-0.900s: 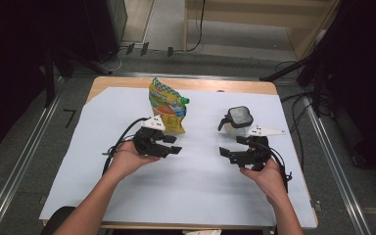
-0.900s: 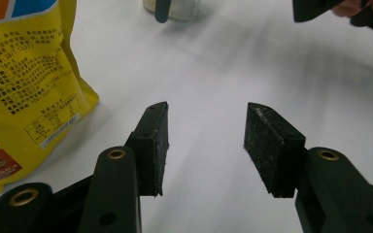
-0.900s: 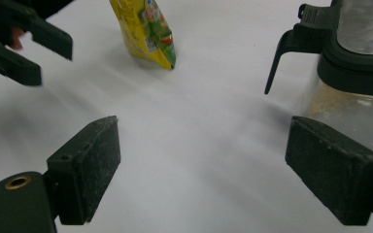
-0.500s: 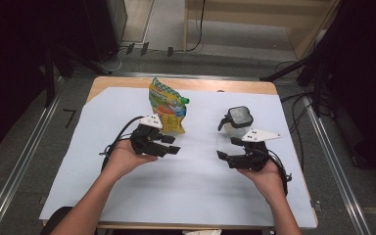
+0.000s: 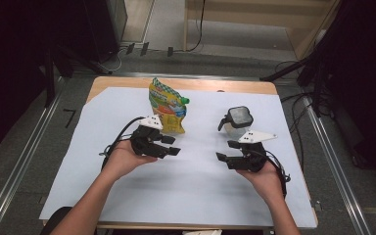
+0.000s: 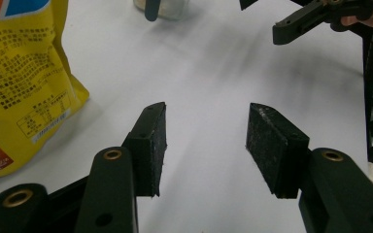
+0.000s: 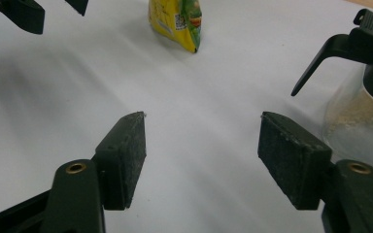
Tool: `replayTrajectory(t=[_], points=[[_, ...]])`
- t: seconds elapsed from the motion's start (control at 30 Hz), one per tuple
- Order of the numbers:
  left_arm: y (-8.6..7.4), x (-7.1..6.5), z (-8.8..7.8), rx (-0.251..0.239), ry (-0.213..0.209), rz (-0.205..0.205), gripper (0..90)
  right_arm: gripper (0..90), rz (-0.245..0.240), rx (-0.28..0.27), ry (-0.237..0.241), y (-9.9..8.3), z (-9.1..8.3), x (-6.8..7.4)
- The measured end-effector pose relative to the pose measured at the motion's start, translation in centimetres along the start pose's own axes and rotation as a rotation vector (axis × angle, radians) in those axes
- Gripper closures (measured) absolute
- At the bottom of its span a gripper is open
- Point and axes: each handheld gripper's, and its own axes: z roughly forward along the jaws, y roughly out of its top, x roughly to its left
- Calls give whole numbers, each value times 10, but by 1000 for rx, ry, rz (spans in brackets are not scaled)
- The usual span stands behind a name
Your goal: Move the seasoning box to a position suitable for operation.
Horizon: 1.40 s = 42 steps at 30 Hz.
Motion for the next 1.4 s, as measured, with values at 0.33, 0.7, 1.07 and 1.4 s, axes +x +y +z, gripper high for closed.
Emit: replayTrajectory(t=[0.33, 0.7, 1.07, 1.4], points=[[1, 3, -4, -18, 6, -34, 474, 363, 17, -5, -25, 0, -3, -1], [3, 2, -6, -16, -3, 2, 428, 415, 57, -10, -52, 0, -11, -5], [7, -3, -11, -9, -9, 16, 420, 324, 146, -43, -158, -2, -17, -32], [6, -4, -11, -14, -11, 5, 410, 221, 238, -72, -251, 1, -10, -60]])
